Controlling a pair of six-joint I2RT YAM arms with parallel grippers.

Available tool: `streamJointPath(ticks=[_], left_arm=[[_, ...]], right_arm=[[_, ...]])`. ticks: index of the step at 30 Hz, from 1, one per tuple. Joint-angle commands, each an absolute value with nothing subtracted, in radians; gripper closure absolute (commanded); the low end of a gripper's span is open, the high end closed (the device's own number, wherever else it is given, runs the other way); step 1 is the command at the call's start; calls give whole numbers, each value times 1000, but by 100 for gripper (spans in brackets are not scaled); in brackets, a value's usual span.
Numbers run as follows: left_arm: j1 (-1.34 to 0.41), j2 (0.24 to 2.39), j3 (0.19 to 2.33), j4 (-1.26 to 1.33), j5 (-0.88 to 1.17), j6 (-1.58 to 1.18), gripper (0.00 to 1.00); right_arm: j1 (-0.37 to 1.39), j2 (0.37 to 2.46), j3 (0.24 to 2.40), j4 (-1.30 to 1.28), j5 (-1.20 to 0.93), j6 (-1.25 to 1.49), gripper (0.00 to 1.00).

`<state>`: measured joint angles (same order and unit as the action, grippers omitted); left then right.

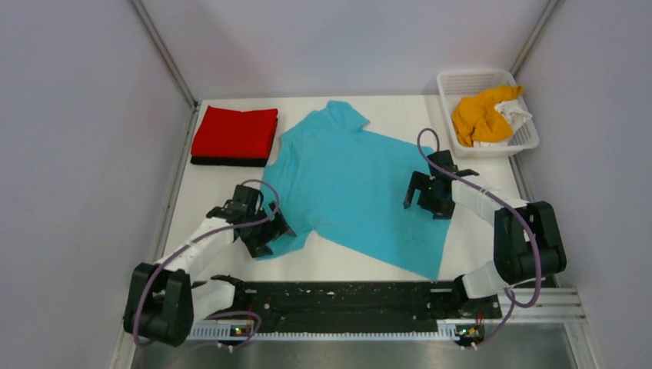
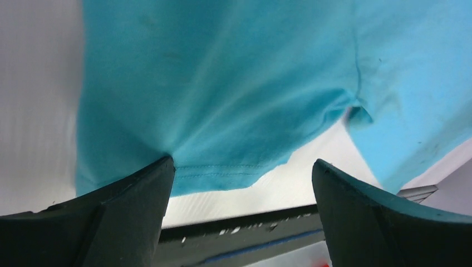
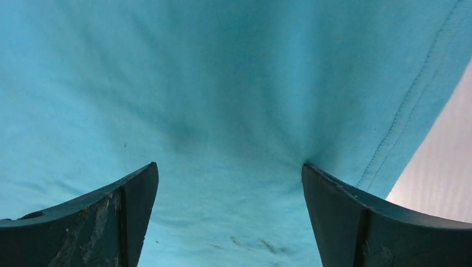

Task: Fold and stack the t-shirts
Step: Flatten out the tshirt

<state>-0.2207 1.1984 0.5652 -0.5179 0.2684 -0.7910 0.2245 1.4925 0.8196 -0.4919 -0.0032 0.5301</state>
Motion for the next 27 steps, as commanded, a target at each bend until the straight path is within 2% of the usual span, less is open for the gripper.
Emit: streamJointPath(ticks=[1, 7, 9, 11, 16, 20, 27], left_arm=[[-247, 997, 479, -891, 259, -922, 1], [-272, 724, 482, -1070, 393, -1016, 1], [-273, 686, 518, -1052, 466, -997, 1], [-273, 723, 604, -1002, 453, -950, 1], [-271, 1071, 851, -730, 334, -726, 1], [-270, 1411, 1073, -469, 287, -642, 1], [-264, 1929, 1523, -477, 235, -530, 1]], right_arm=[[175, 1478, 842, -661, 54, 512, 1], [174, 1413, 858, -730, 6, 483, 1], [174, 1389, 897, -738, 26, 460, 1], [173, 1380, 954, -735, 33, 433, 1], [174, 1388, 1029, -587, -25, 399, 1], [173, 1454, 1102, -483, 82, 331, 1], [170, 1681, 1328, -431, 230, 206, 1]])
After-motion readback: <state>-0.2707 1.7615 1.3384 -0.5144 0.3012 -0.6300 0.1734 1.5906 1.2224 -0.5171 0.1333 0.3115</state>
